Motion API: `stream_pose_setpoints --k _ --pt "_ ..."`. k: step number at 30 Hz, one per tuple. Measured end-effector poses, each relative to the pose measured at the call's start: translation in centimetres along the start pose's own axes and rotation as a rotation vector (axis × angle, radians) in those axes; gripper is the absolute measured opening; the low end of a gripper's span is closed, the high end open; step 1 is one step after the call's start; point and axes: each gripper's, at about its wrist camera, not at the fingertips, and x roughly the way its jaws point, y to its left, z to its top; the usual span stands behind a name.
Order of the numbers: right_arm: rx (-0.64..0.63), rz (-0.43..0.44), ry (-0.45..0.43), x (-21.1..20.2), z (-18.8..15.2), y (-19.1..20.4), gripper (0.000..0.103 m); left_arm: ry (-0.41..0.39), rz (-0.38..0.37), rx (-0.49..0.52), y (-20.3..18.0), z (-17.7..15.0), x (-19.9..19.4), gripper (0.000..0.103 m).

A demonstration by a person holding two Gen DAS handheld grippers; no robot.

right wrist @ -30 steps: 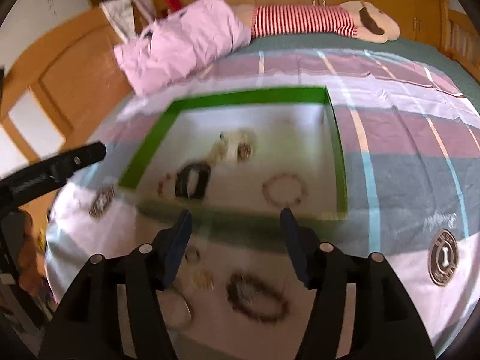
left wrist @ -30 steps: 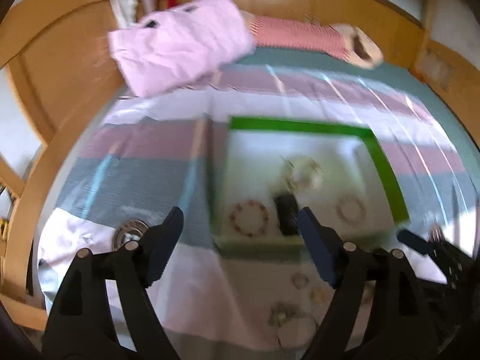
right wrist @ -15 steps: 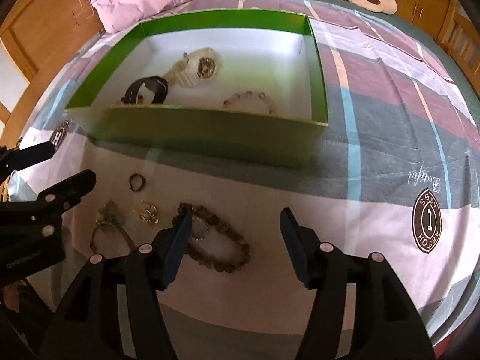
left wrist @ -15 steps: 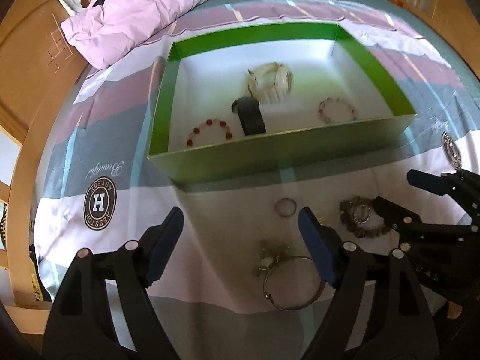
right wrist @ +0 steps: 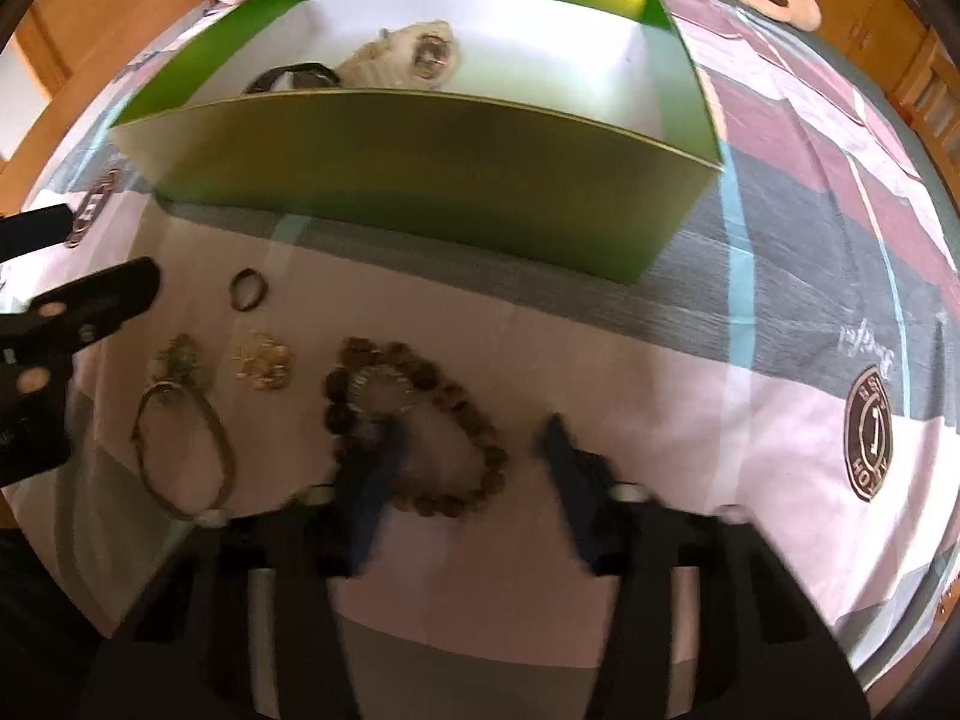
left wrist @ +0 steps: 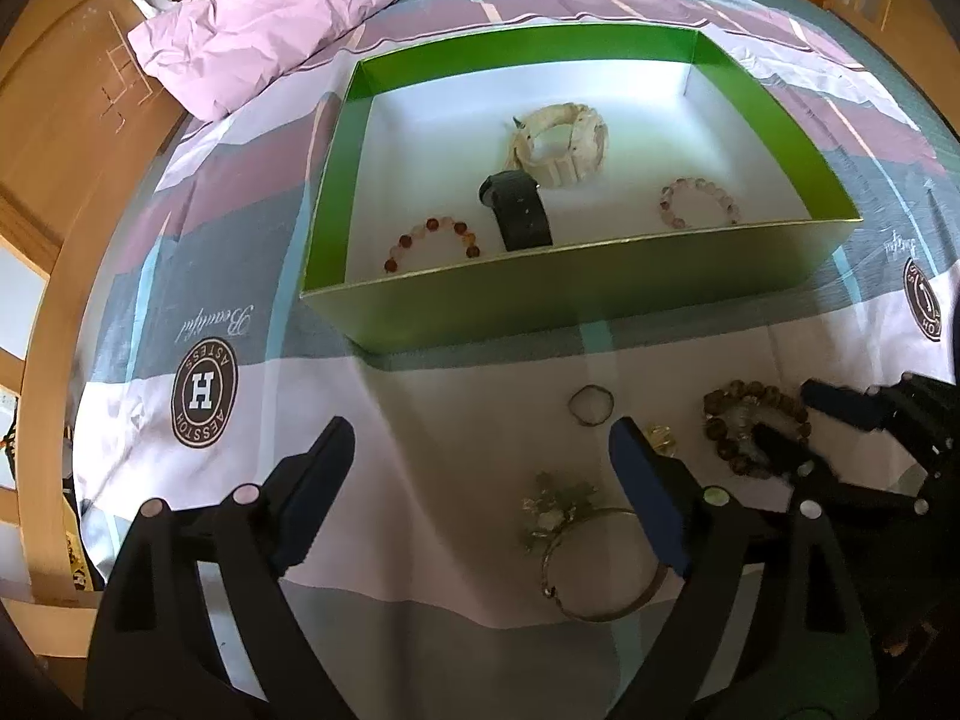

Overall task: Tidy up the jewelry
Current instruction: 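Withdraw both tools from the box toward the remaining jewelry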

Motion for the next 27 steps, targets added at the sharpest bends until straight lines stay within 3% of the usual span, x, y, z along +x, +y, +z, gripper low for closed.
stream_pose_setpoints --k 1,2,12,15,20,27 --pt "-0.005 0.003 -0.004 -0.1 0.0 0.1 0.015 0.003 0.000 -0.003 0.0 0.0 0.0 0.088" --pt "-0.004 0.005 -0.008 -0.2 0.0 0.2 0.011 0.006 -0.002 -0.006 0.1 -0.1 0.1 0.088" --pt "0.112 -0.047 -0.084 -1.7 0.7 -2.4 0.008 0.038 -0.031 -0.016 0.1 -0.1 0.8 0.090" --pt "0.160 -0.042 -0.098 -2.0 1.2 -3.5 0.008 0.055 -0.094 -0.052 0.8 0.1 1.0 0.090" --pt "0.177 -0.020 -0.111 -2.7 1.3 -3.9 0.008 0.091 -0.276 -0.161 2.1 0.3 1.6 0.090" --pt "0.171 -0.007 -0.086 -2.3 1.1 -3.6 0.008 0.083 -0.354 -0.154 0.3 0.5 1.6 0.089"
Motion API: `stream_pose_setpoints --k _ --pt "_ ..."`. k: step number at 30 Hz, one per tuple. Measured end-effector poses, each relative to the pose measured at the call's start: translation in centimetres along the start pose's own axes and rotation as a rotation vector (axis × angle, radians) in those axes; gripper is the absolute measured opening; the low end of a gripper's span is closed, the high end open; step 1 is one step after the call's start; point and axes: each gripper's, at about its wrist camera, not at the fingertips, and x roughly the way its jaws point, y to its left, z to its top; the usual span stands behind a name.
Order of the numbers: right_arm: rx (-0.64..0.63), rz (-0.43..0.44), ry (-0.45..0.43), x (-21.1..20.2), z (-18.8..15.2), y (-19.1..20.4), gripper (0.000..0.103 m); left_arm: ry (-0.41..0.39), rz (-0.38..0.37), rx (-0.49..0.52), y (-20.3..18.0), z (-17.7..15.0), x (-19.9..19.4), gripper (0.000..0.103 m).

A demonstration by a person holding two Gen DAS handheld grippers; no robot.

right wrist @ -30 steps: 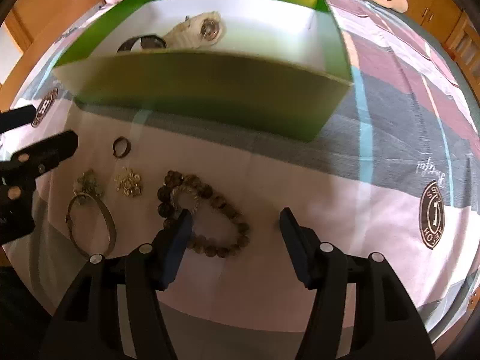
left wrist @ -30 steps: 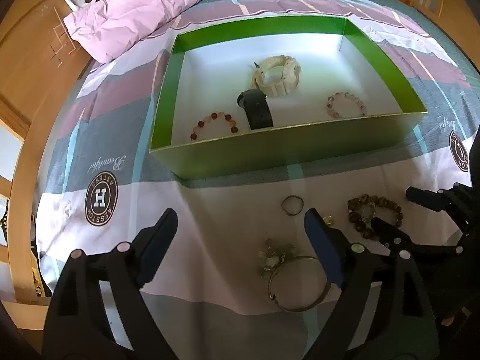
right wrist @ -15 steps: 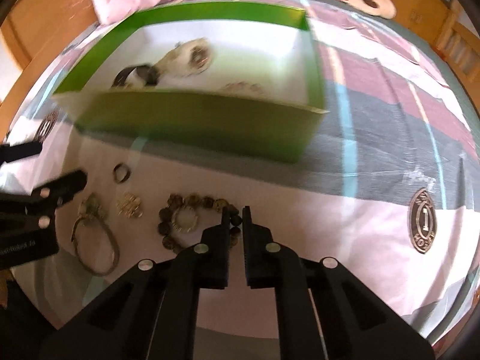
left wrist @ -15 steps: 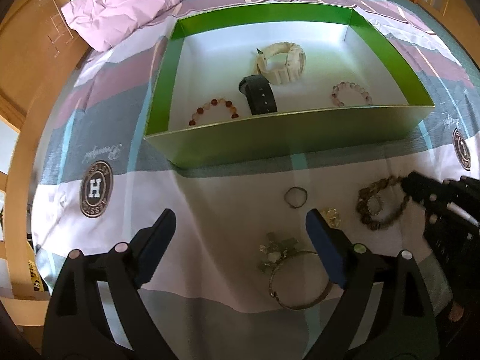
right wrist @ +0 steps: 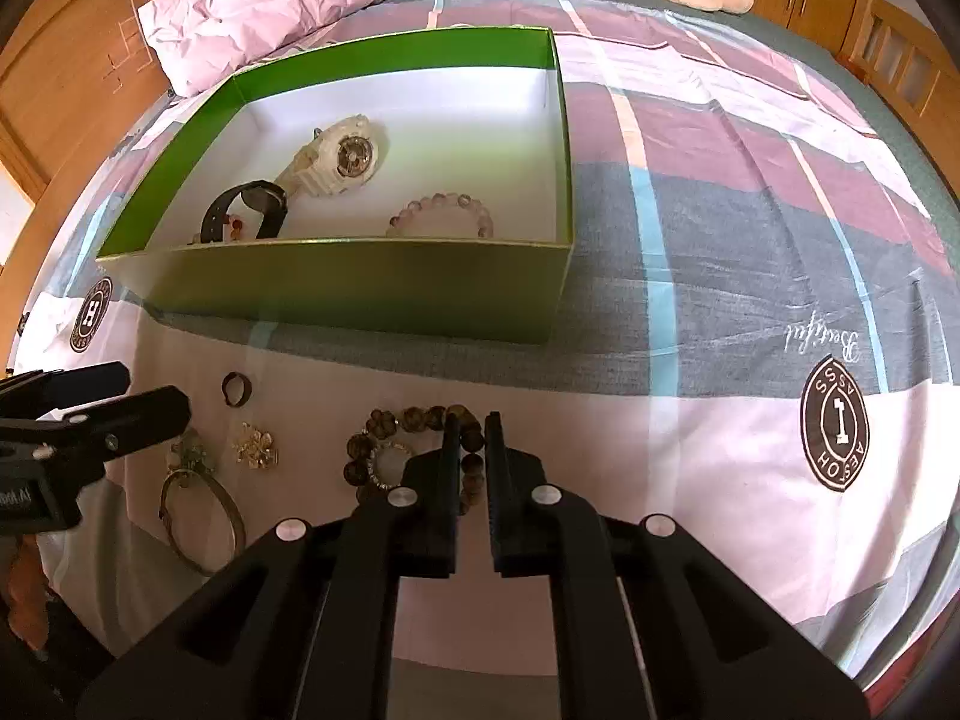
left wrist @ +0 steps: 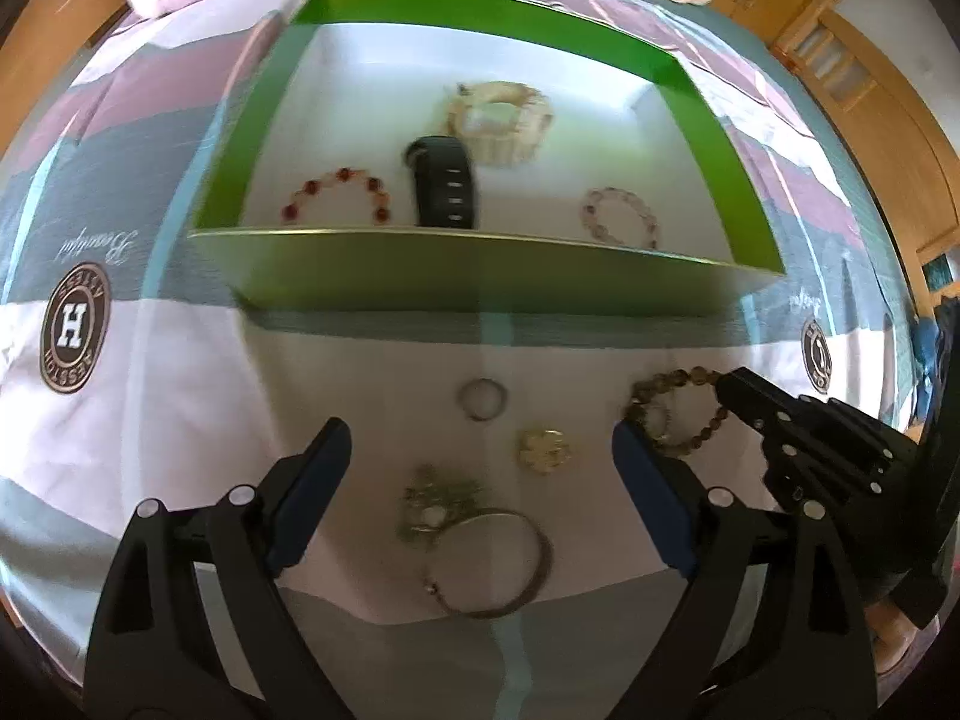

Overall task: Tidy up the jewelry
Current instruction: 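Withdraw both tools from the box toward the remaining jewelry, then open the right tool around the dark brown bead bracelet while the left tool approaches the silver bangle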

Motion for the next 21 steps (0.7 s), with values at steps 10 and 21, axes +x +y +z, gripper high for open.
stream_pose_setpoints --k 10,21 --pt "0.022 0.002 0.028 0.0 -0.1 -0.7 0.014 0.095 0.002 0.078 0.3 -0.3 0.6 0.083" --pt "-0.008 0.005 0.044 0.4 -0.4 0.3 0.021 0.158 0.044 0.072 2.0 -1.6 2.5 0.042"
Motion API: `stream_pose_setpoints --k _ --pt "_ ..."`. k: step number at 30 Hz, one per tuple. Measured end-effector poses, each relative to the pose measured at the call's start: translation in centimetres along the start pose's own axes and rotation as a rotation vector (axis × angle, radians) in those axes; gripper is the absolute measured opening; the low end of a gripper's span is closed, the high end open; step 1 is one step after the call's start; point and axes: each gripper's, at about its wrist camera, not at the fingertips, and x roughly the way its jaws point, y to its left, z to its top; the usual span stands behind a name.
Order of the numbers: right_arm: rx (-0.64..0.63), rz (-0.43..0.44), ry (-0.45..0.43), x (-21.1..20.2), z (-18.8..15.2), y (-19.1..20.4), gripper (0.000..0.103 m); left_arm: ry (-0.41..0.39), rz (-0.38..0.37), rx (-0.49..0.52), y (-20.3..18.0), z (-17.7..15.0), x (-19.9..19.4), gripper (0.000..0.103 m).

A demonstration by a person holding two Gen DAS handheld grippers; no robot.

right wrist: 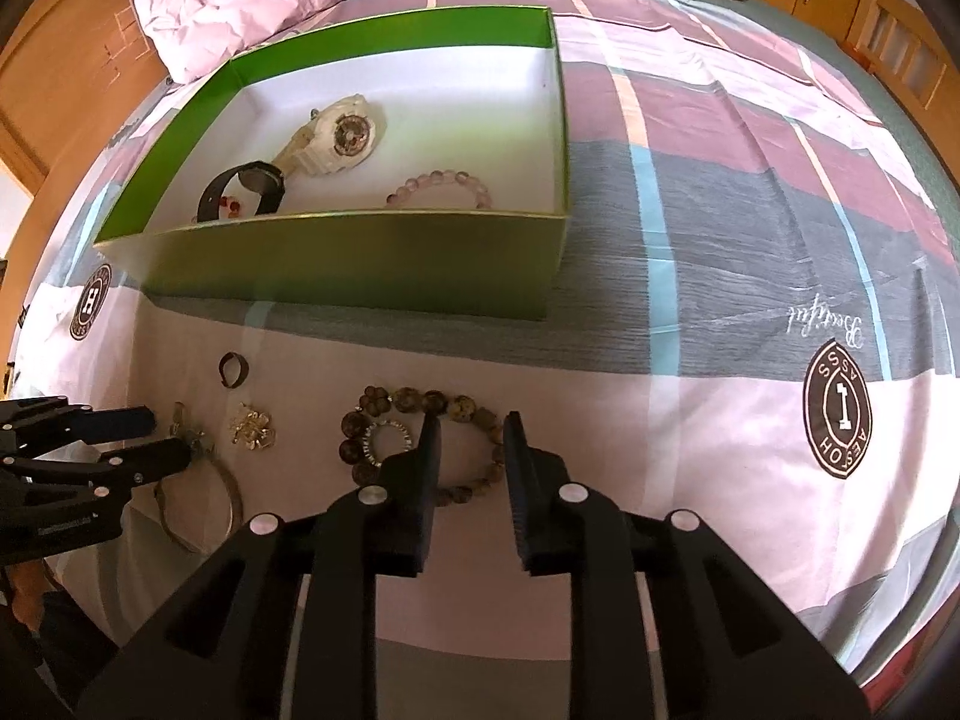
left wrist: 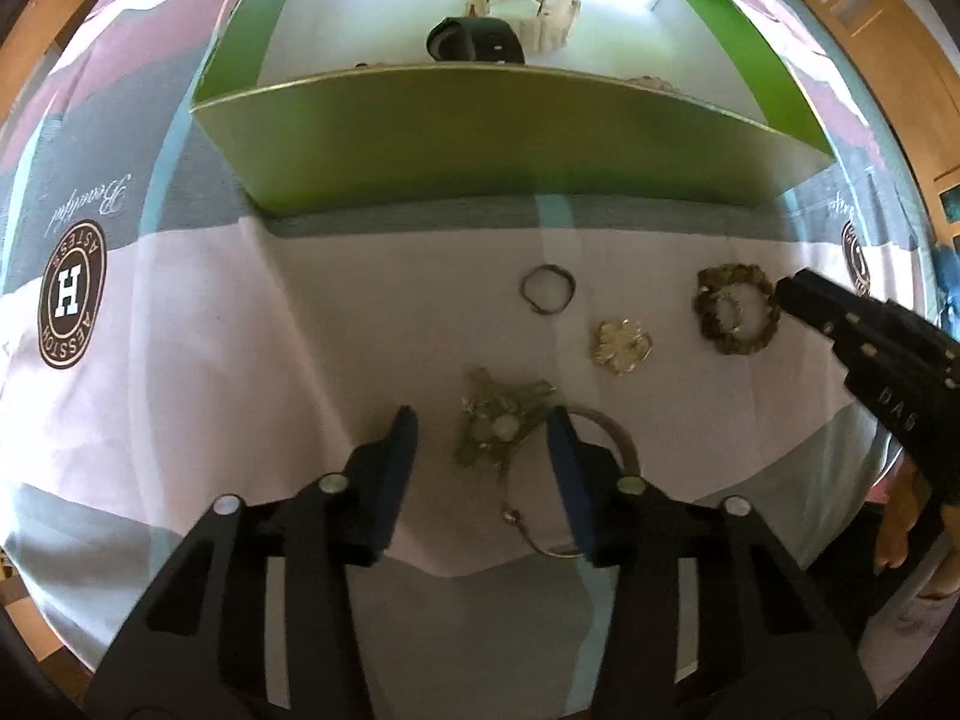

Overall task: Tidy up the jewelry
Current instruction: 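Open the right tool around the dark brown bead bracelet while the left tool approaches the silver bangle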

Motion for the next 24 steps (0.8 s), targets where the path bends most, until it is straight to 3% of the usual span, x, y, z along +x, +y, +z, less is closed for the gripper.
stream_pose_setpoints --k 4,9,14,15,20,24 --pt "-0.007 -0.005 0.007 0.3 -0.1 0.3 0.021 -0.007 -0.015 0.002 -0.7 0.3 0.1 0.037" --pt "-0.006 -0.009 0.012 0.5 -0.1 0.2 0.021 -0.007 -0.076 -0.037 -0.5 0.8 0.2 0.018" --pt "-0.007 -0.006 0.013 0.5 0.0 0.2 0.021 -0.048 -0.129 -0.068 0.1 0.8 -1.2 0.011" --pt "-0.007 -0.006 0.013 0.5 0.0 0.3 0.021 -0.062 -0.143 -0.075 0.4 0.8 -1.7 0.004" --pt "-0.004 -0.008 0.015 0.6 0.0 0.2 0.021 -0.100 -0.158 -0.118 2.1 0.9 -3.2 0.004" --pt "-0.003 -0.009 0.019 0.8 0.0 0.2 0.021 -0.082 -0.092 -0.114 2.2 0.9 -2.5 0.005"
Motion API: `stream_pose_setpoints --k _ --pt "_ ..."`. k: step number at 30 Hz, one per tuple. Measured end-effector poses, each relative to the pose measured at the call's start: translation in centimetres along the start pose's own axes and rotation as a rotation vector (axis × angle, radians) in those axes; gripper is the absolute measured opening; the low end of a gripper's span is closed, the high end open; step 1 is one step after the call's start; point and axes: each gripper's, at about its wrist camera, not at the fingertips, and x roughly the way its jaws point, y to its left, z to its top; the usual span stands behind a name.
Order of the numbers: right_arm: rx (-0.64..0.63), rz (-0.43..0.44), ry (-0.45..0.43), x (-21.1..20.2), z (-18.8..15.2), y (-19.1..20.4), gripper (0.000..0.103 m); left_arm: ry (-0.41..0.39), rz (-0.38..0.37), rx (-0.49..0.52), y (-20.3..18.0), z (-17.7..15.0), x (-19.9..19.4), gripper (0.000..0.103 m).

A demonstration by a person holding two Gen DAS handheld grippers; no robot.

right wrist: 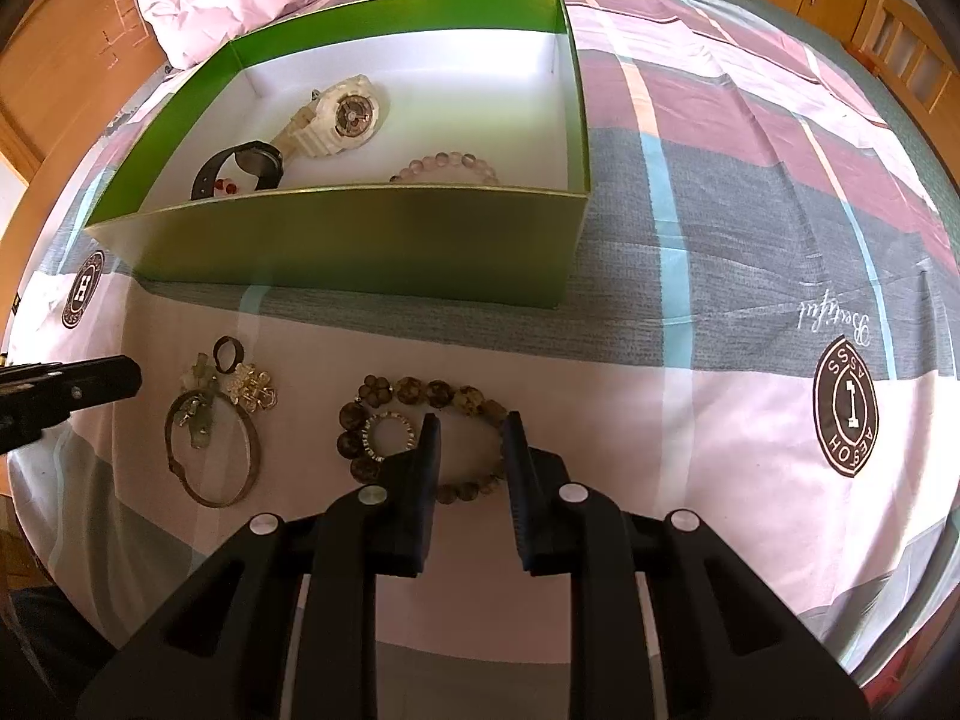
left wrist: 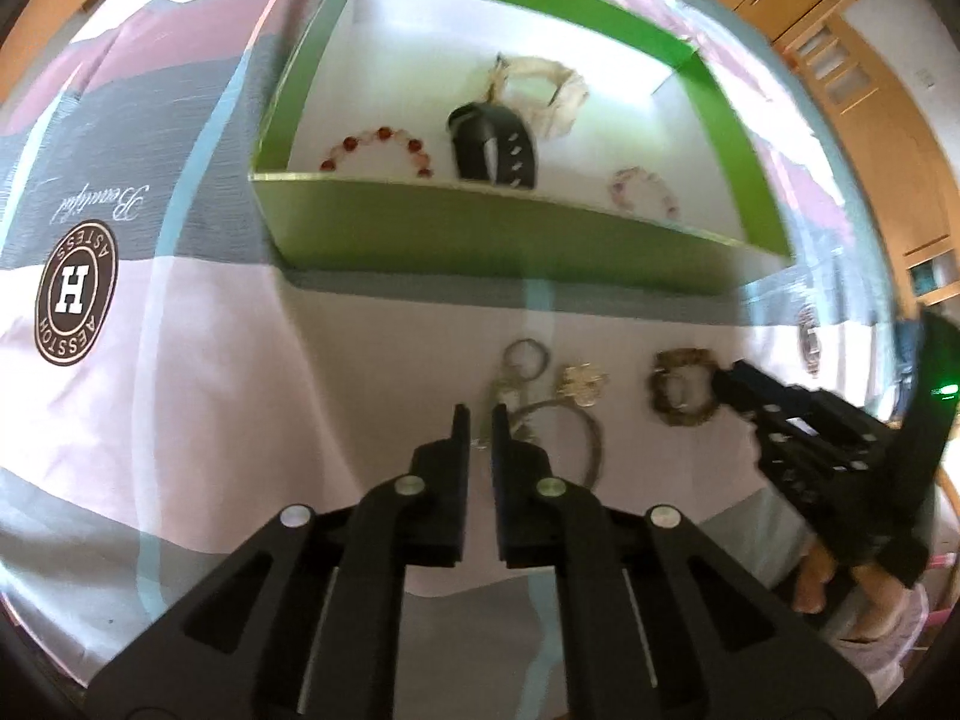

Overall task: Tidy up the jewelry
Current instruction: 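Open the right tool around the dark brown bead bracelet while the left tool approaches the silver bangle, then close the left tool on the green charm cluster while the right tool closes on the brown bracelet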

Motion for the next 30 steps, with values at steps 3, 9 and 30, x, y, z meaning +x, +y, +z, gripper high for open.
stream_pose_setpoints --k 3,9,30 --pt "-0.004 0.001 0.004 0.1 0.0 0.1 0.021 0.020 0.016 -0.020 0.0 0.2 1.2 0.014" --pt "-0.009 -0.003 0.004 0.2 0.0 0.0 0.030 0.008 -0.011 -0.035 -0.5 0.6 1.6 0.040" --pt "-0.005 -0.003 0.008 0.1 0.0 -0.3 0.033 0.068 -0.087 0.183 -4.9 -2.3 0.9 0.021"
